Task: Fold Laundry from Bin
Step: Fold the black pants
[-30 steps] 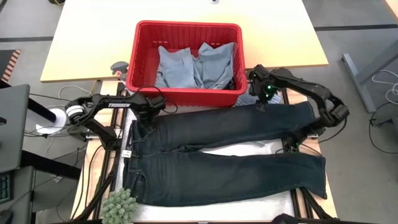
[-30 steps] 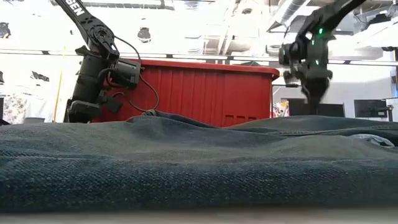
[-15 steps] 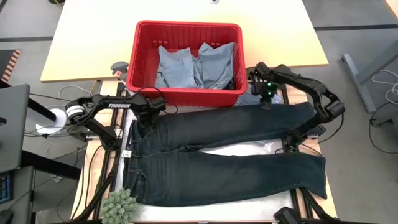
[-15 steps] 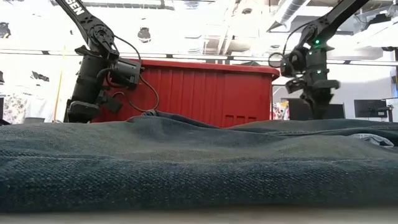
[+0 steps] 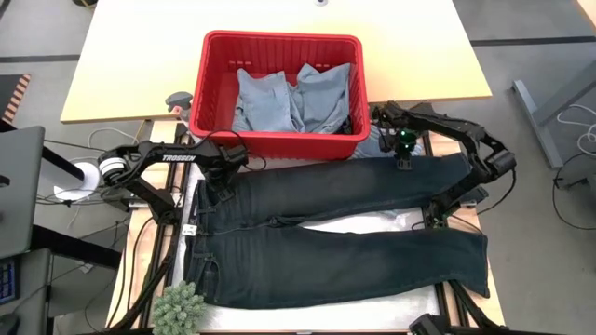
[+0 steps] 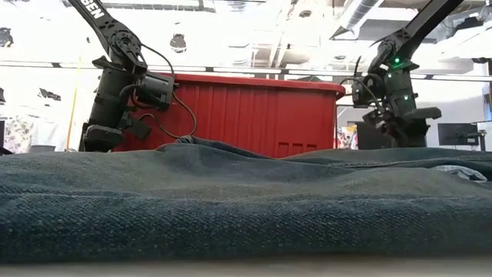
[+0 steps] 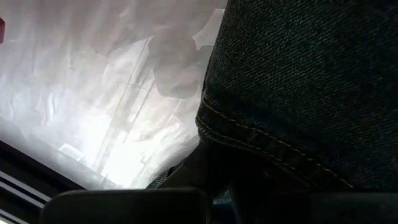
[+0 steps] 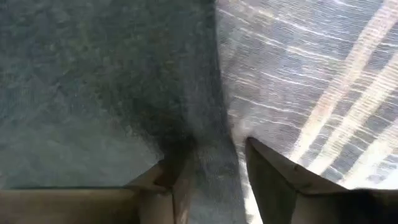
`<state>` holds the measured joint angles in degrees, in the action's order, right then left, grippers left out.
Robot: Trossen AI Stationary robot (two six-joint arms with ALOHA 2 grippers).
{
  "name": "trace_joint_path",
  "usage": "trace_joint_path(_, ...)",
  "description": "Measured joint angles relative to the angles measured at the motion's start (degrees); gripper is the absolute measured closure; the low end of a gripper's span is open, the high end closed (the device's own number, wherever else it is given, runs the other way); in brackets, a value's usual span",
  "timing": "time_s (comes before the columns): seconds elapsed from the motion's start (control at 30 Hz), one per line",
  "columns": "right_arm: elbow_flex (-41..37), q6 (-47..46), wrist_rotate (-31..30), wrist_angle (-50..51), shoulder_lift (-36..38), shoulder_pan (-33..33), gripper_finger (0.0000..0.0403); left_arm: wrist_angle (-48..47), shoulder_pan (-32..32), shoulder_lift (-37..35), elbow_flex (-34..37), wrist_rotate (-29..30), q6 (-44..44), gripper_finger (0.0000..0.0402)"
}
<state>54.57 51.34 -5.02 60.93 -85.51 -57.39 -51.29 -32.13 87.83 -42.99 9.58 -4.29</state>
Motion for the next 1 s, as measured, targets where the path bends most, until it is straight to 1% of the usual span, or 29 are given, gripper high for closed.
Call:
trace_joint_path(0.07,0.00,-0.18,-1.82,-0.09,0.38,0.51,0.0267,0.00,0.01,0.00,0.00,0.08,0.00,0.0384)
trace_joint_path(0.13,0.00,0.02,-3.32,0.34,0.71,1.16,0.0315,-0.03,0.01,0.00,0.01,0.40,-0.31,0.0384)
trace_joint_path(0.2,0.00,0.20,-3.89,0.92,0.78,1.67,0.0371,-0.68,0.01,0.01,-0.20,1.32,-1.04,0.0386)
trace_joint_path(0.23,0.00,0.20,-4.01,1.24,0.81,1.88,0.0383,-1.04,0.01,0.09,-0.55,1.58,-1.33,0.0389)
trace_joint_path(0.37,0.44,-1.36,-4.76,1.92,0.85,2.36,0.0387,-4.05,0.01,0.16,-2.46,2.85,-1.55,0.0398)
trace_joint_path(0.47,2.57,-2.36,-4.80,2.97,0.92,2.96,0.0388,-5.23,0.01,-0.10,-3.26,3.77,-1.60,0.0400)
trace_joint_path(0.57,4.90,-3.53,-3.02,2.52,1.50,2.95,0.0388,-5.23,0.01,-0.30,-3.33,4.35,-1.95,0.0401)
trace_joint_path(0.63,6.13,-3.87,-3.03,2.73,1.81,2.93,0.0384,-5.03,0.01,-0.31,-3.33,4.62,-2.23,0.0401)
trace_joint_path(0.73,7.97,-3.92,-2.90,3.84,3.08,3.00,0.0389,-4.92,0.01,-0.35,-3.38,4.63,-2.99,0.0401)
trace_joint_path(0.83,9.27,-6.19,-2.83,4.69,4.60,2.97,0.0389,-5.20,0.01,-0.39,-3.40,4.55,-4.00,0.0401)
trace_joint_path(1.0,9.57,-8.40,-3.06,7.05,8.06,3.10,0.0389,-6.95,0.02,-0.92,-4.88,2.58,-7.72,0.0401)
